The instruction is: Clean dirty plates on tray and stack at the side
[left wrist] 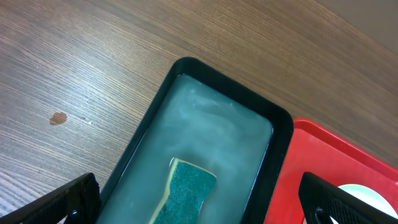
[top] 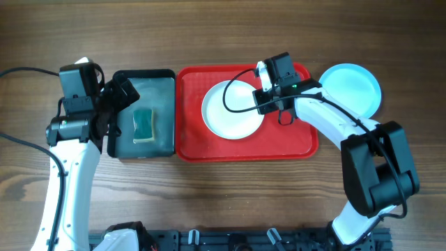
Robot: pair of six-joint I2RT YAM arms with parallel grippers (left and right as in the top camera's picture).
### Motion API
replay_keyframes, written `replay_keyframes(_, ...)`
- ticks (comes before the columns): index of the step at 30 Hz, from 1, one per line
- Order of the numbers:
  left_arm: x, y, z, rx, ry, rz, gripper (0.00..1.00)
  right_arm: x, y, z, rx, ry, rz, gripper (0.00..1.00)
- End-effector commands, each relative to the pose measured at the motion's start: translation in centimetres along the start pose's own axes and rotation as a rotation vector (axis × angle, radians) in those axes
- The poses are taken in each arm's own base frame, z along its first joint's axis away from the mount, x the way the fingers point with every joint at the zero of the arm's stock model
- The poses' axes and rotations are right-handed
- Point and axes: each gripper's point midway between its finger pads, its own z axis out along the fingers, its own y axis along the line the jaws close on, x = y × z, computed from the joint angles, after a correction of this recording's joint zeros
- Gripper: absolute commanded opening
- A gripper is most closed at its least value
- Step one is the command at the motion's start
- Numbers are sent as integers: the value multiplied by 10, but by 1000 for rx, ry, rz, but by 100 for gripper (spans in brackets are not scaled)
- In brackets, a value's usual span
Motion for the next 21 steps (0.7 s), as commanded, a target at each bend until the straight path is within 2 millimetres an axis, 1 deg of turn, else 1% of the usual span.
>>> replay_keyframes(1,-4,-2,-2,7,-9,-12,100,-31,-2,-22,14,-23,6,50)
replay_keyframes(3,-4,-2,-2,7,-9,-12,100,-37,0,-34,8,-5,7,51)
replay_keyframes(4,-4,-2,-2,7,-9,-12,100,-38,6,-38,-22,6,7,52)
replay_keyframes(5,-4,-2,-2,7,-9,-12,100,-35,14,-38,-70,19,9,54)
replay_keyframes(6,-4,-2,-2,7,-9,-12,100,-30,18,-38,-95,35,11,49)
replay_keyframes(7,-4,-2,-2,7,-9,-12,100,-25,19,-36,-94,52,10,43)
replay_keyframes(8,-4,-2,-2,7,-9,-12,100,-15,18,-32,-88,76,9,43)
replay_keyframes(10,-4,-2,-2,7,-9,-12,100,-7,17,-20,-87,68,12,41)
replay_keyframes(11,-4,-2,-2,7,-9,-12,100,-5,18,-15,-95,59,15,41)
replay_keyframes(12,-4,-2,-2,7,-9,-12,100,-2,17,-13,-90,63,35,38)
replay_keyframes(13,-4,-2,-2,7,-9,-12,100,-2,14,-12,-75,66,52,35)
replay_keyframes(14,-4,-2,-2,7,-9,-12,100,-2,7,-12,-33,64,63,31)
replay_keyframes(16,-4,-2,-2,7,-9,-12,100,-1,2,-11,-4,65,63,27)
replay_keyframes(19,-4,-2,-2,7,-9,-12,100,5,7,-3,-35,92,71,21)
replay_keyframes(21,-4,-2,-2,7,-9,-12,100,14,6,10,-33,129,74,19)
